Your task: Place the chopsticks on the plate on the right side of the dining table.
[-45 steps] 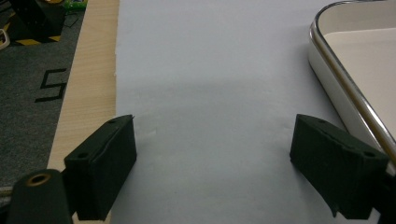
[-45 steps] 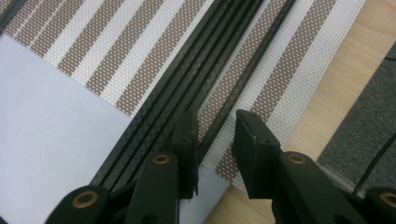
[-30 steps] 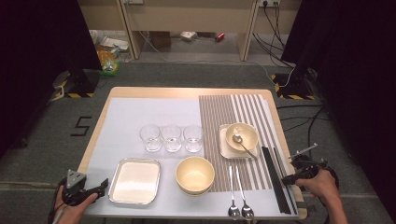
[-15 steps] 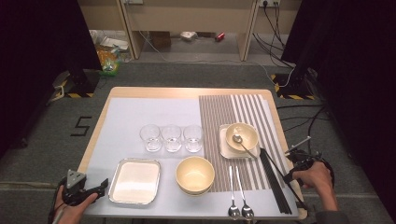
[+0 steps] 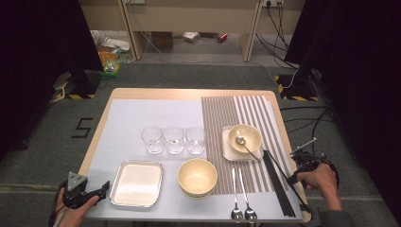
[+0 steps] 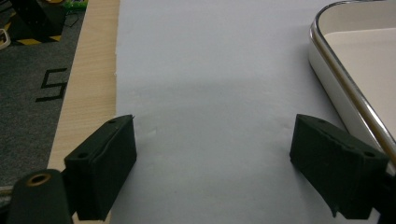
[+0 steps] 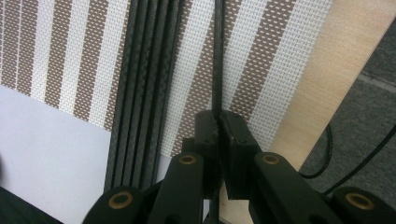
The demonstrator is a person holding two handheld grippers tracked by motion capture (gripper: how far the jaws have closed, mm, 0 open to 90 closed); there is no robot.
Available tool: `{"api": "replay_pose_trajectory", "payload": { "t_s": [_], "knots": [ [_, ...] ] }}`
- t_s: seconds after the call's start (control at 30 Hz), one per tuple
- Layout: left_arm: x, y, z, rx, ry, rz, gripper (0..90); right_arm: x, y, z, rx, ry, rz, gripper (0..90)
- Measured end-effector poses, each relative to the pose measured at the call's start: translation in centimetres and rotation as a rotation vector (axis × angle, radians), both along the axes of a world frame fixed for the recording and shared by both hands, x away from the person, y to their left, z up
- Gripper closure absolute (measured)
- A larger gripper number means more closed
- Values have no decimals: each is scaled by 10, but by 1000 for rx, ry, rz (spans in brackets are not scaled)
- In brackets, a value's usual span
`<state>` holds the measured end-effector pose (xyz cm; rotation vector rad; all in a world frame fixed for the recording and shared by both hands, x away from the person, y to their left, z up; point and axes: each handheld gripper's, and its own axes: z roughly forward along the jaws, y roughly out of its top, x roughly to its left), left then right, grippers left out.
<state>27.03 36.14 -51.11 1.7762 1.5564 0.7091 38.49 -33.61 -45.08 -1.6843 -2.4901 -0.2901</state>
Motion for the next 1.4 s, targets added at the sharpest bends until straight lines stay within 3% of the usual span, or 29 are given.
{"api": "replay_pose_trajectory", "payload": {
  "t_s": [0.23,0.5,0.57,0.93,1.4],
  "knots": [
    [0,0,0,1,3,0,135,-2,-8,0,54,-21,22,863],
    [0,0,0,-1,-1,0,135,3,-12,13,57,-62,5,863],
    [0,0,0,0,0,0,135,8,-11,17,50,-80,33,863],
    [0,0,0,0,3,-2,135,36,15,36,29,-108,64,863],
    [0,0,0,0,1,-4,134,63,32,39,25,-122,72,863]
  ]
}}
